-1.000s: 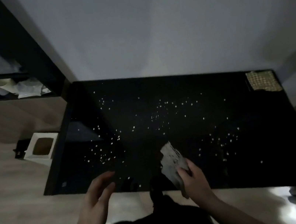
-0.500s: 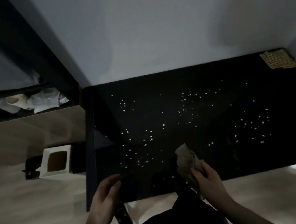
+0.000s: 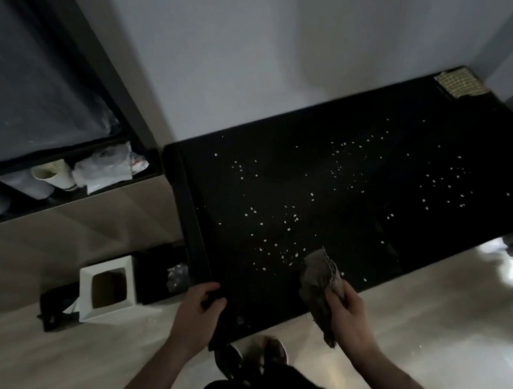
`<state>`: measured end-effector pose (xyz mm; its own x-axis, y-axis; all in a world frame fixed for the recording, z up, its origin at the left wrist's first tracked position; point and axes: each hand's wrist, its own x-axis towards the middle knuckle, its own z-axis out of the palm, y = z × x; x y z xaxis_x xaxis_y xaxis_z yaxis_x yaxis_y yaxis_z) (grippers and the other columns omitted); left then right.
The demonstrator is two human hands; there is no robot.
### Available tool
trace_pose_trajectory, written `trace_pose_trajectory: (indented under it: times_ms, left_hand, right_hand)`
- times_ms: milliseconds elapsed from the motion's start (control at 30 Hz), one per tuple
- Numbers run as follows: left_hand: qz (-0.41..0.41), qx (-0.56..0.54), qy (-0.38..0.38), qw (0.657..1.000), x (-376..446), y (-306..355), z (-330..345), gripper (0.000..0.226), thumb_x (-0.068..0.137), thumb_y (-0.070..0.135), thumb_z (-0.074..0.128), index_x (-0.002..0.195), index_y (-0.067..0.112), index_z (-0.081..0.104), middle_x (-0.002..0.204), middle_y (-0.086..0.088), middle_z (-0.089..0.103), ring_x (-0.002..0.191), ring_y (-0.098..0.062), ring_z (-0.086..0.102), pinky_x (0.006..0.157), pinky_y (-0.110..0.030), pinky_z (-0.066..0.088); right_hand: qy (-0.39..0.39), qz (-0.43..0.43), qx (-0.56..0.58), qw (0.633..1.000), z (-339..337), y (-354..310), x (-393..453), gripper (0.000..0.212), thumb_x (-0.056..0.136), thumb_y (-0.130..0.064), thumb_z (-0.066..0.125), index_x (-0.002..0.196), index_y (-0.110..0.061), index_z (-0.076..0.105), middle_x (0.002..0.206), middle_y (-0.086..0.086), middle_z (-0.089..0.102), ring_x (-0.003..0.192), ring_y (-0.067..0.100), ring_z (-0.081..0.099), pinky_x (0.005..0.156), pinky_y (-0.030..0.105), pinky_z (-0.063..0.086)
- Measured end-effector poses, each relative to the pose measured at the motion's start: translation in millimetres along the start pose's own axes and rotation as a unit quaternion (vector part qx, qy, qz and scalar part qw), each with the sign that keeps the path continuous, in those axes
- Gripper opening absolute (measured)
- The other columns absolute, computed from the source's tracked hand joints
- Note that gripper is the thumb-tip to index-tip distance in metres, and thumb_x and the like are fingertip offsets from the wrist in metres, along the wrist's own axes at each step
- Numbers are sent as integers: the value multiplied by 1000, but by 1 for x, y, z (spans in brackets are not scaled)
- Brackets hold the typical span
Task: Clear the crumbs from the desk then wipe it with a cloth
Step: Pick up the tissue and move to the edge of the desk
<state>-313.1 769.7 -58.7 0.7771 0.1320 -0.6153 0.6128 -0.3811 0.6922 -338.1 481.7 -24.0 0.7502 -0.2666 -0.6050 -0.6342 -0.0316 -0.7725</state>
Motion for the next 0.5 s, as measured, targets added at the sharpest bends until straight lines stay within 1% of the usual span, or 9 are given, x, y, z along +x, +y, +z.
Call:
trace_pose_trajectory:
  times_ms: [67,100,200,233,300,333,400,433,500]
  left_hand:
    - [-24,33,11,999,3,-19,0,29,90,25,70,118,26,63,126,3,58,118,-18,58,102,-33,48]
    - [-37,38,19,998,5,-30,0,30,90,25,70,119,26,62,130,1,55,120,-20,56,103,-34,46]
    - [-61,30,30,997,6,-50,-3,32,91,25,68,122,23,62,133,0,51,117,-18,53,96,-27,43]
    - [-63,29,31,997,6,-55,-6,30,92,25,68,121,24,62,132,1,50,115,-17,53,94,-27,42]
    - [-69,30,34,997,10,-69,-16,31,92,25,67,122,26,62,130,3,49,116,-17,53,94,-28,44]
    - [-75,34,38,996,12,-76,-24,34,92,26,67,125,27,61,130,4,48,117,-16,52,95,-30,46]
    - [-85,39,48,994,18,-89,-46,35,91,27,68,125,29,62,128,3,49,113,-15,53,91,-32,51]
    - [-94,36,51,994,24,-97,-59,34,90,27,69,123,30,63,127,1,52,111,-18,57,86,-32,53]
    - [-110,47,55,991,40,-113,-86,33,88,29,70,120,30,64,125,-6,58,102,-22,65,76,-31,55]
  right_hand:
    - [-6,-9,7,1000,8,0,2,22,106,-26,55,92,-11,63,68,11,51,56,22,43,47,31,34]
    - [-9,-14,10,1000,11,2,4,22,106,-28,56,90,-15,64,69,11,53,56,22,44,47,31,35]
    - [-15,-37,2,999,26,5,9,21,106,-23,56,89,-18,67,72,5,62,63,18,55,51,30,45]
    - [-20,-43,-6,999,33,7,9,21,106,-23,56,89,-18,67,74,7,64,66,21,57,53,31,47]
    - [-32,-58,-18,998,49,9,8,20,105,-26,57,90,-23,69,79,9,68,72,27,60,61,38,50]
    - [-38,-63,-25,997,57,8,6,19,104,-30,57,91,-29,70,79,6,69,73,28,61,63,40,50]
    - [-46,-68,-28,996,78,2,2,19,104,-31,56,96,-38,72,82,-4,72,76,20,66,68,39,52]
    - [-46,-74,-27,996,89,-3,1,20,105,-29,56,99,-40,72,89,-7,75,85,16,70,75,40,56]
    - [-45,-89,-20,995,113,-16,0,22,106,-27,56,103,-41,73,100,-10,76,97,10,72,90,41,59]
